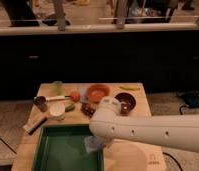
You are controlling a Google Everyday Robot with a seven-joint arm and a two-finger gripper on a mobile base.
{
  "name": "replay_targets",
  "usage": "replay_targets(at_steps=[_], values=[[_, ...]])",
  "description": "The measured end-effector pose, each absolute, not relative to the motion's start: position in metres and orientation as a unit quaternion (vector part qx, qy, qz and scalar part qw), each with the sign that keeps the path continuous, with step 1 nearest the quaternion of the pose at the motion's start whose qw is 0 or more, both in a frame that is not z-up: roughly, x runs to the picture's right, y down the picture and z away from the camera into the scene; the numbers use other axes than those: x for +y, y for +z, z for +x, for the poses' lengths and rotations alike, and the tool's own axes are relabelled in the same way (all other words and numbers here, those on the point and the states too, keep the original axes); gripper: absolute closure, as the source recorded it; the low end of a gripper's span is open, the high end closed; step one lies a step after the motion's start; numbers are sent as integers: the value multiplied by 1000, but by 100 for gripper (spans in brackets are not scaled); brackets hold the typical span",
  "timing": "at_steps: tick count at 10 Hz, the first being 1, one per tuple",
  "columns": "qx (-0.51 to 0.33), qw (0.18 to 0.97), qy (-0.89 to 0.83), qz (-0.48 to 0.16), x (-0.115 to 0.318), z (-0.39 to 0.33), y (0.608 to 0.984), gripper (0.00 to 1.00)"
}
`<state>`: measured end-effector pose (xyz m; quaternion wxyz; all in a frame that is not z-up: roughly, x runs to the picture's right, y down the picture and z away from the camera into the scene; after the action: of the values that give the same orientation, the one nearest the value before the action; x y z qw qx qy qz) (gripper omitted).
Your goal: Wipe tray with sponge
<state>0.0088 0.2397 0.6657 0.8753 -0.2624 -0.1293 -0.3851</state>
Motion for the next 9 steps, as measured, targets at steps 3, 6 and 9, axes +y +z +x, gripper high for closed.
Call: replay_targets(at_steps=[3,6,9], values=[[-134,870,-393,-267,245,-7,667,98],[-144,860,-407,-271,254,-29,670,98],[-151,859,-405,-275,261,-33,678,98]])
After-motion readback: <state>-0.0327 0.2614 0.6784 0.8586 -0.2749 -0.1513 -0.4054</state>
